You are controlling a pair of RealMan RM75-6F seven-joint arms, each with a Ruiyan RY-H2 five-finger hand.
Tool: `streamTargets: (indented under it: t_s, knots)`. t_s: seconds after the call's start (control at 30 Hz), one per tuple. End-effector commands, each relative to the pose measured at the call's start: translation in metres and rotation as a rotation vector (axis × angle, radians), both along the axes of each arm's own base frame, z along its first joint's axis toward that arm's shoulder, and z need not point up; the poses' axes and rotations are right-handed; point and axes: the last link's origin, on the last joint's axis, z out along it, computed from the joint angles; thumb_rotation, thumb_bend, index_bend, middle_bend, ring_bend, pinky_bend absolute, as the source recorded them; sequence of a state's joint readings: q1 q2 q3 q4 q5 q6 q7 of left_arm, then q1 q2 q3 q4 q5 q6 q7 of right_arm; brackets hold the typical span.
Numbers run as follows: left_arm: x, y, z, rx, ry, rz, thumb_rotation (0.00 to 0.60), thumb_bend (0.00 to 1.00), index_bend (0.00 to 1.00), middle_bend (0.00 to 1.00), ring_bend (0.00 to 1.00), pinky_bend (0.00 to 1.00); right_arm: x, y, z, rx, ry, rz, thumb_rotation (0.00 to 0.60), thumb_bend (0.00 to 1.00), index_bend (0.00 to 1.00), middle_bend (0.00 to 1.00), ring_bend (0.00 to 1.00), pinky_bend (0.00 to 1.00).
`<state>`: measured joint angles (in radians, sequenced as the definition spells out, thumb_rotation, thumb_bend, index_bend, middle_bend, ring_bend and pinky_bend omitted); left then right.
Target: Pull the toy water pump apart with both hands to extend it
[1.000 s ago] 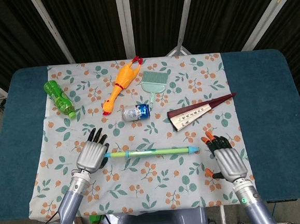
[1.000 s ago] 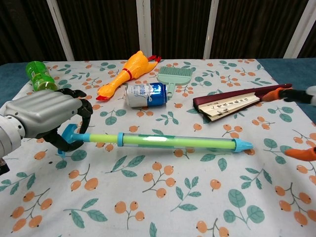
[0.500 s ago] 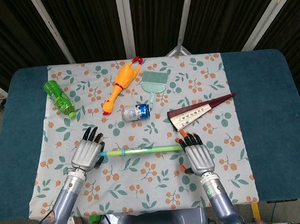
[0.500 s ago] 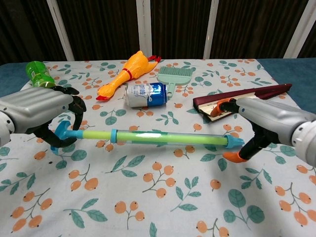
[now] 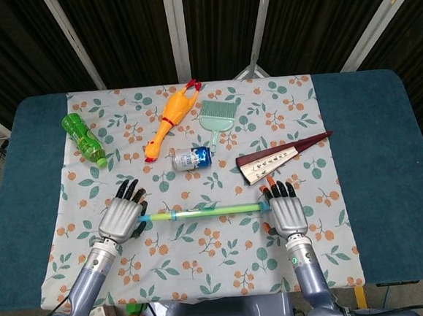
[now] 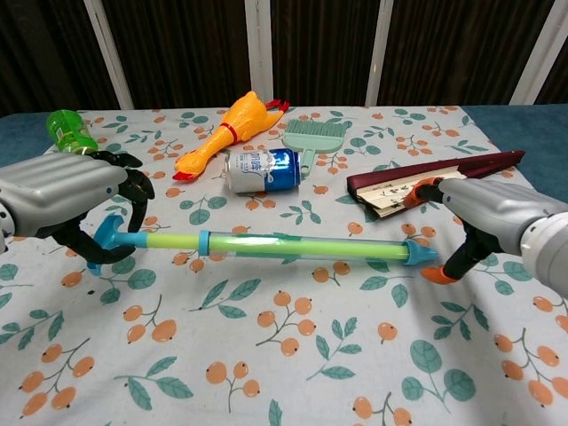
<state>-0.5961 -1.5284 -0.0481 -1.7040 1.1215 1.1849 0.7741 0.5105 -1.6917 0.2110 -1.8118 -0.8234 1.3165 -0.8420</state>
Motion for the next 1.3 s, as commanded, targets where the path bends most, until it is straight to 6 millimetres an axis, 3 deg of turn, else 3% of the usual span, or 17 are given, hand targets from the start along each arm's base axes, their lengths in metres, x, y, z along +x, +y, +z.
streamTargets:
  t_s: [0.03,0.27,0.5,0.77,0.9,1.3]
  knots:
    - [0.0,-0.001,0.001,-0.002,0.001,-0.003,0.6,0.52,0.61,0.2,0.0,0.02,-0.002,0.0,-0.001,0.003,0.002,-0.008,0.6,0.31,0.17,0.03,0.0,0.0]
    - [0.001,-0.003,0.001,-0.006,0.011,-0.008,0.6,0.52,0.62,0.2,0.0,0.02,-0.004,-0.001,-0.002,-0.002,-0.012,-0.019,0.6,0.31,0.24,0.03,0.0,0.0]
    - [0.001,-0.005,0.001,-0.017,0.012,-0.012,0.6,0.52,0.62,0.2,0.0,0.02,-0.004,-0.002,-0.008,0.009,-0.023,-0.018,0.6,0.31,0.24,0.03,0.0,0.0]
    - [0.0,-0.002,0.009,-0.006,0.012,-0.011,0.6,0.52,0.63,0.2,0.0,0.02,-0.004,-0.007,-0.022,0.025,-0.045,-0.034,0.6,0.31,0.24,0.03,0.0,0.0]
    - [-0.003,-0.002,0.013,-0.004,0.018,-0.006,0.6,0.52,0.63,0.2,0.0,0.02,-0.002,-0.009,-0.029,0.023,-0.057,-0.036,0.6,0.31,0.29,0.04,0.0,0.0]
    - [-0.008,-0.001,0.011,-0.013,0.028,-0.001,0.6,0.52,0.63,0.2,0.0,0.02,0.001,-0.011,-0.032,0.015,-0.066,-0.034,0.6,0.31,0.35,0.06,0.0,0.0]
